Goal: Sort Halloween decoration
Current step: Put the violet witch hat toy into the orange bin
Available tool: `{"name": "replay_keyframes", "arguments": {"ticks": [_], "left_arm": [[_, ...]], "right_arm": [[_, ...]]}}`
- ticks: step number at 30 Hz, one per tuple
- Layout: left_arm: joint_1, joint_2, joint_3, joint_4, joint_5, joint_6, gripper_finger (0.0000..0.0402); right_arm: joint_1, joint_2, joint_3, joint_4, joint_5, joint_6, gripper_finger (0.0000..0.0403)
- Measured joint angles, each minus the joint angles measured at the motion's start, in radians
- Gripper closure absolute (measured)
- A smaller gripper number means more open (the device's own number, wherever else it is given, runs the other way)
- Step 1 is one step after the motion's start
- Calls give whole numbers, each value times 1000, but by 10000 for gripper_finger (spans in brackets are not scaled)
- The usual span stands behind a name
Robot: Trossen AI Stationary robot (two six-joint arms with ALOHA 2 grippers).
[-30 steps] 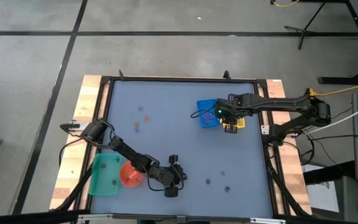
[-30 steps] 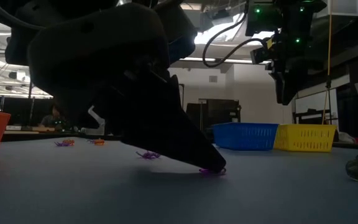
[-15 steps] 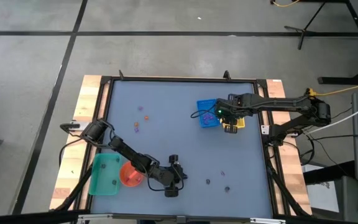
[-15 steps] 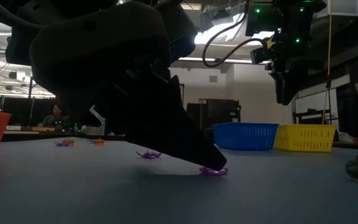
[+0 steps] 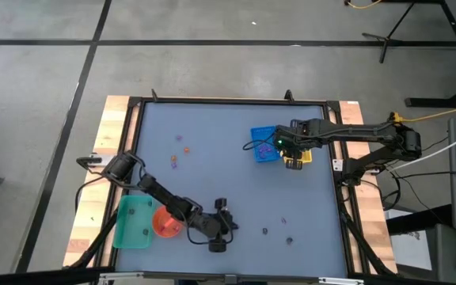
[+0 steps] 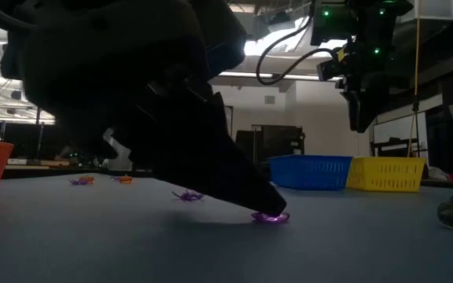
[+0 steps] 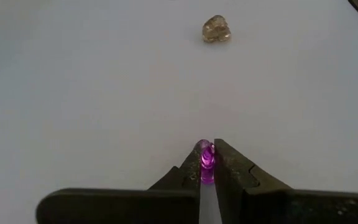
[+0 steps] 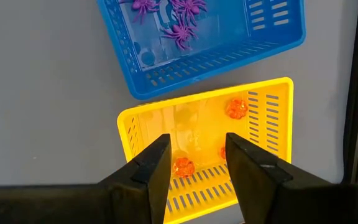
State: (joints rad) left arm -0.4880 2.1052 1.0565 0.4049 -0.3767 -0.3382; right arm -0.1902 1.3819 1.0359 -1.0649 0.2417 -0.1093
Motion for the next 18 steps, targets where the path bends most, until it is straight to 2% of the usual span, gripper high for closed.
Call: {"name": "replay_keyframes", "arguments": {"ticks": [9,18], "left_arm": [[-6,-17,-1,-5,2,4,389],[-7,-159,-1,-122,4,8,389]], "right_arm": [[0,0,0,1,0,0,251],[0,0,0,1,-1,0,251]]}}
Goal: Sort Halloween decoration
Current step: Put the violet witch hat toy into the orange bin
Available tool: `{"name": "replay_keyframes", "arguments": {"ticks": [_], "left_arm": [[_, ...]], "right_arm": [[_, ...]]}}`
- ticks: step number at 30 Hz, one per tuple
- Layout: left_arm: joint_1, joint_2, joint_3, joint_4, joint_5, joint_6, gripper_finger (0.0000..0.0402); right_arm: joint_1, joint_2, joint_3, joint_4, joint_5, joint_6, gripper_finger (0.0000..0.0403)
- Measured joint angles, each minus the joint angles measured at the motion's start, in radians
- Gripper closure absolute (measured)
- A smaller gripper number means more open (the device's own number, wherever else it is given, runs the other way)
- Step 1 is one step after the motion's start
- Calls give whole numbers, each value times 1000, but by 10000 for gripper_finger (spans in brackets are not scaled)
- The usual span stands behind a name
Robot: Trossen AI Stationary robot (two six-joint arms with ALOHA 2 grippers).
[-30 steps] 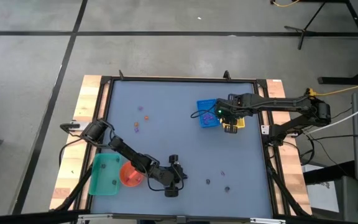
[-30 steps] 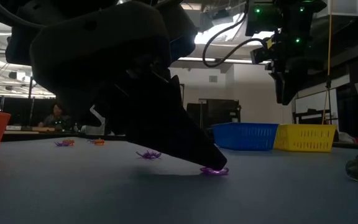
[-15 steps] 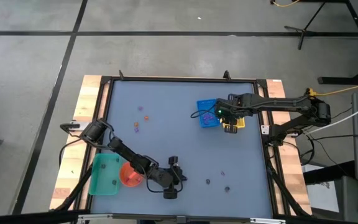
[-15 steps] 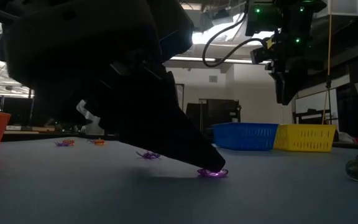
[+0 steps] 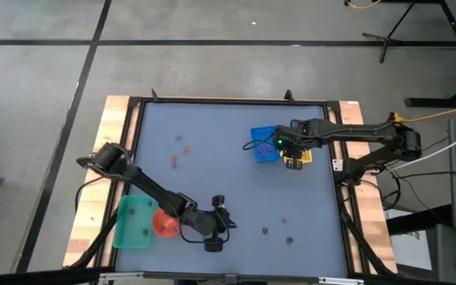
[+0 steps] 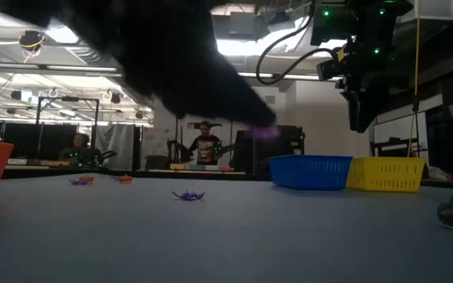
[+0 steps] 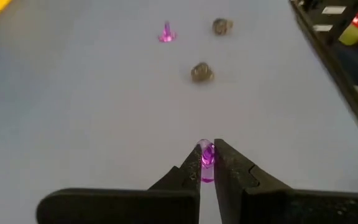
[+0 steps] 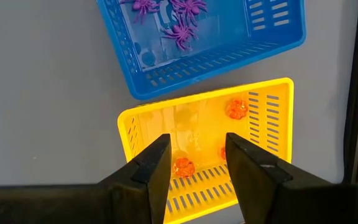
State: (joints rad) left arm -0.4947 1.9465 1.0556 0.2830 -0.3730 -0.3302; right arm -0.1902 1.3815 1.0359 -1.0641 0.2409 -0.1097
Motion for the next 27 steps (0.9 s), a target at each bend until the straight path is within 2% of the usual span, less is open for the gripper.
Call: {"name": "replay_keyframes", "arguments": {"ticks": [8,11,17,24,27], "left_arm": [[-29,-204,0,-252,1,-12,389],[-55,-282,0,-360,2,-72,389],[-140,-396,1,-601,57,-371,389],[-259,-411,1,-812,62,-643,389],[-293,-411,1,-896,62,-759,389]], "right_arm": [[0,0,0,2,0,0,251],[0,0,0,20,0,0,251],[0,0,0,56,0,0,251],[0,0,0,116,-1,0,251],[0,0,0,152,-33,0,251]]}}
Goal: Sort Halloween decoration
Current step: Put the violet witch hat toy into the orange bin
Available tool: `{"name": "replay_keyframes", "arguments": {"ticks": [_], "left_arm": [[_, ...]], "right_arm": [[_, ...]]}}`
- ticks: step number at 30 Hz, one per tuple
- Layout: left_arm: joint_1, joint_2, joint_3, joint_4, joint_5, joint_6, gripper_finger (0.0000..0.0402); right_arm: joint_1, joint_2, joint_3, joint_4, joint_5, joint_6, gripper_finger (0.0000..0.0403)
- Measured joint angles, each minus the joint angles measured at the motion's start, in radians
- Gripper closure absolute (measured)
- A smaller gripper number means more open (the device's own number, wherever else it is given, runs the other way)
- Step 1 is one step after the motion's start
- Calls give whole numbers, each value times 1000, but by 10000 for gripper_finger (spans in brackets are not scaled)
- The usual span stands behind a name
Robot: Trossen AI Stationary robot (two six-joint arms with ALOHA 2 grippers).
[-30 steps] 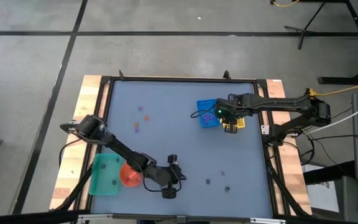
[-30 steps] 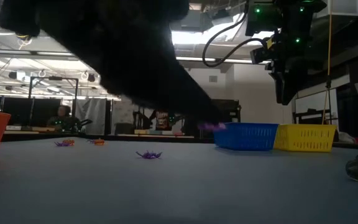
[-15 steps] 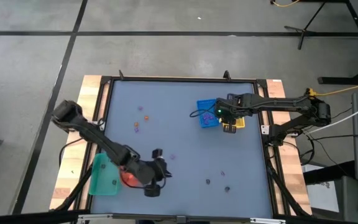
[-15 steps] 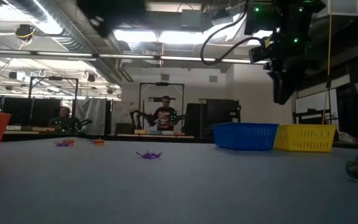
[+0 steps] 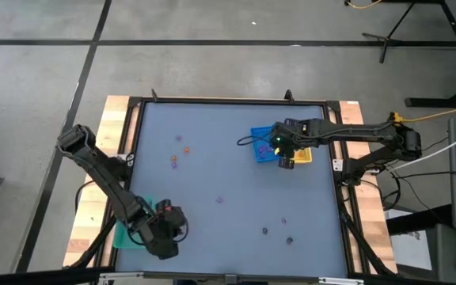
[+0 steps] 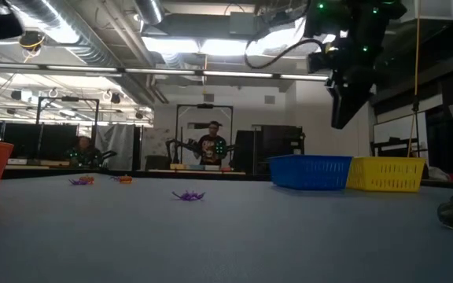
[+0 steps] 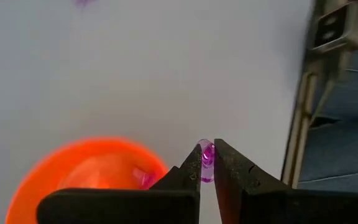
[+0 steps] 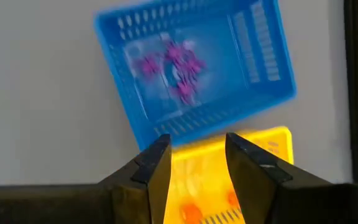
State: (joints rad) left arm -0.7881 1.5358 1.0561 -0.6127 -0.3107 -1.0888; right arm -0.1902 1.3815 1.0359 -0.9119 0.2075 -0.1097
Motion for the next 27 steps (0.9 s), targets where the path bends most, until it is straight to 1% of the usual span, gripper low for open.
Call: {"name": "replay_keyframes", "arguments": {"ticks": [4,7,11,14,19,24,27], "left_arm": [[-40,0,0,-72,0,-103,389],[-60,0,0,-110,0,-152,389],[-77,0,0,-149,1,-193,389],[-77,0,0,-189,23,-229,384],[-76,0,0,-282,43,-340,367],[-77,0,0,-312,44,-401,340],[-76,0,0,-314,31,-425,320]], "right_arm": [[0,0,0,71,-92,0,251],[0,0,0,129,-172,0,251],[0,0,0,186,-241,0,251],[0,0,0,214,-253,1,251],[0,0,0,225,-253,0,251],[0,0,0,223,-255,0,251],[0,4,0,236,-290,-27,251]]}}
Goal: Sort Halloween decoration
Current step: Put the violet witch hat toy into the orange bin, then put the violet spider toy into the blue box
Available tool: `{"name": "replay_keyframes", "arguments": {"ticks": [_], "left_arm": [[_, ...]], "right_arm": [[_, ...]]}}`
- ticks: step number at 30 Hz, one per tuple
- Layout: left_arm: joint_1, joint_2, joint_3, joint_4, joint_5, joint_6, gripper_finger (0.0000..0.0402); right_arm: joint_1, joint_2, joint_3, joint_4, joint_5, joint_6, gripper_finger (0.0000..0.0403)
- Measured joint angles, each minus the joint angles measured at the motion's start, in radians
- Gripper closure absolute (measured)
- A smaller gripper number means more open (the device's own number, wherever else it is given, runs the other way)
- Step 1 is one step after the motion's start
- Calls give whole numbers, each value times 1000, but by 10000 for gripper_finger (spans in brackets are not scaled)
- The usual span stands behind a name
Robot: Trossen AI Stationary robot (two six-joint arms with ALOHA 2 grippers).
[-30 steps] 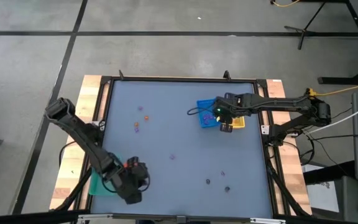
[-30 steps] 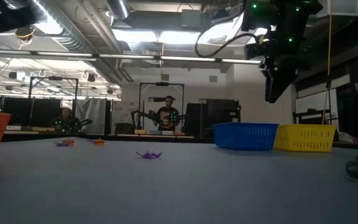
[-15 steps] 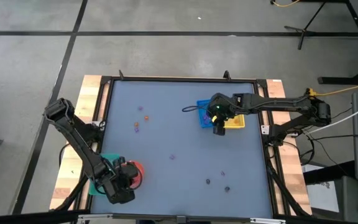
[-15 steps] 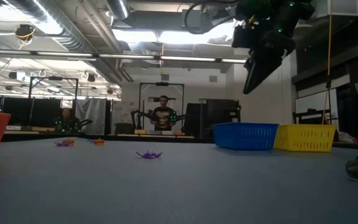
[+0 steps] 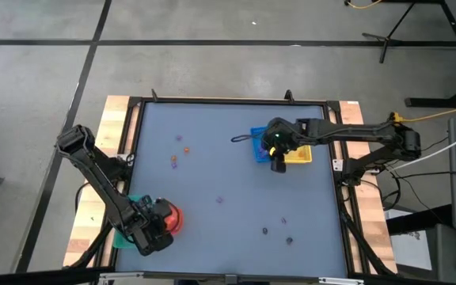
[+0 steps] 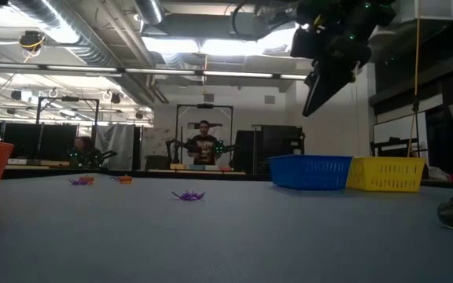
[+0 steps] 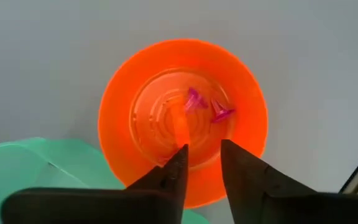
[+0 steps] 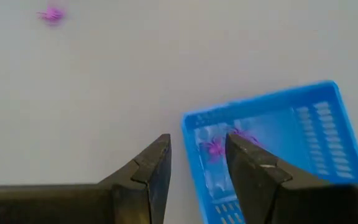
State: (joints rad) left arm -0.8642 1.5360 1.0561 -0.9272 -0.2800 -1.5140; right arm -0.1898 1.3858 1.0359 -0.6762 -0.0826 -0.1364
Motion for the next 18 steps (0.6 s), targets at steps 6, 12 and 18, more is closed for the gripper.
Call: {"name": "replay_keyframes", "arguments": {"ticks": [6,12,18], "left_arm": [[0,0,0,0,-81,-2,281],[0,1,0,19,-194,55,270],[0,1,0,40,-316,184,270]], "right_arm": [[1,39,0,66,-163,-28,251],[1,95,0,172,-225,-26,251],[9,148,0,246,-225,-26,251]]}}
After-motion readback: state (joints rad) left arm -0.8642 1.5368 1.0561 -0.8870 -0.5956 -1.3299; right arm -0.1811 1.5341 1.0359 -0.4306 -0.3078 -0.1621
